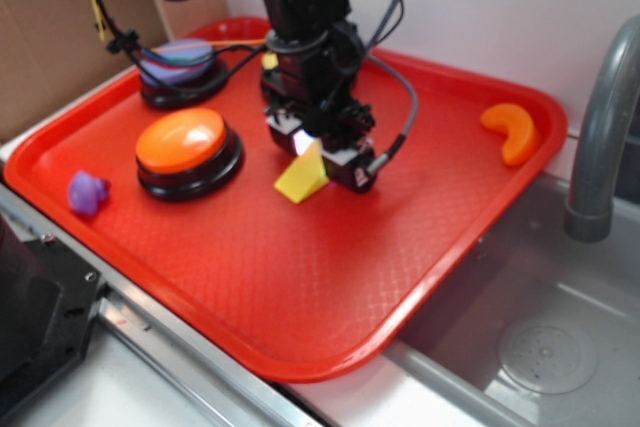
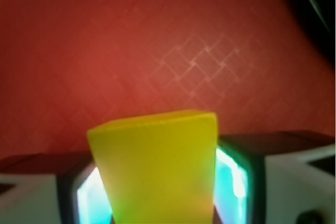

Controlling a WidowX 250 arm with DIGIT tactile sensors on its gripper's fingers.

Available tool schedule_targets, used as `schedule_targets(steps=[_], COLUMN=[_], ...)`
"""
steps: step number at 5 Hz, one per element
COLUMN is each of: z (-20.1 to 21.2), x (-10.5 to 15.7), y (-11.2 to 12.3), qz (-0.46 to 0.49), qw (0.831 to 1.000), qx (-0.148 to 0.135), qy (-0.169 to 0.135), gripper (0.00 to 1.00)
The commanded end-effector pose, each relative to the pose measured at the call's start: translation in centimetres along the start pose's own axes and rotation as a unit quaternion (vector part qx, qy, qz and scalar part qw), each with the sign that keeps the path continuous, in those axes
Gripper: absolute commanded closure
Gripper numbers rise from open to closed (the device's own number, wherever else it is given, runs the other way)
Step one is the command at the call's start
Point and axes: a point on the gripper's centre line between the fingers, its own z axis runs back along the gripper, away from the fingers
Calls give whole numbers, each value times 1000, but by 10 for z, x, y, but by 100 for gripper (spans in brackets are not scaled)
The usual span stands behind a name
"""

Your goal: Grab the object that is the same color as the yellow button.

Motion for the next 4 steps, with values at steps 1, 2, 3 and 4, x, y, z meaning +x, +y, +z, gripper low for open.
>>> schedule_targets(steps=[1,2,3,4], z=[95,136,171,166], x=[23,33,33,30], y=[22,33,42,49], qz=[13,-2,-6,-7], qw=[998,997,998,998], qx=[29,46,48,39], qy=[-63,-57,-48,-52], gripper=[100,100,98,99])
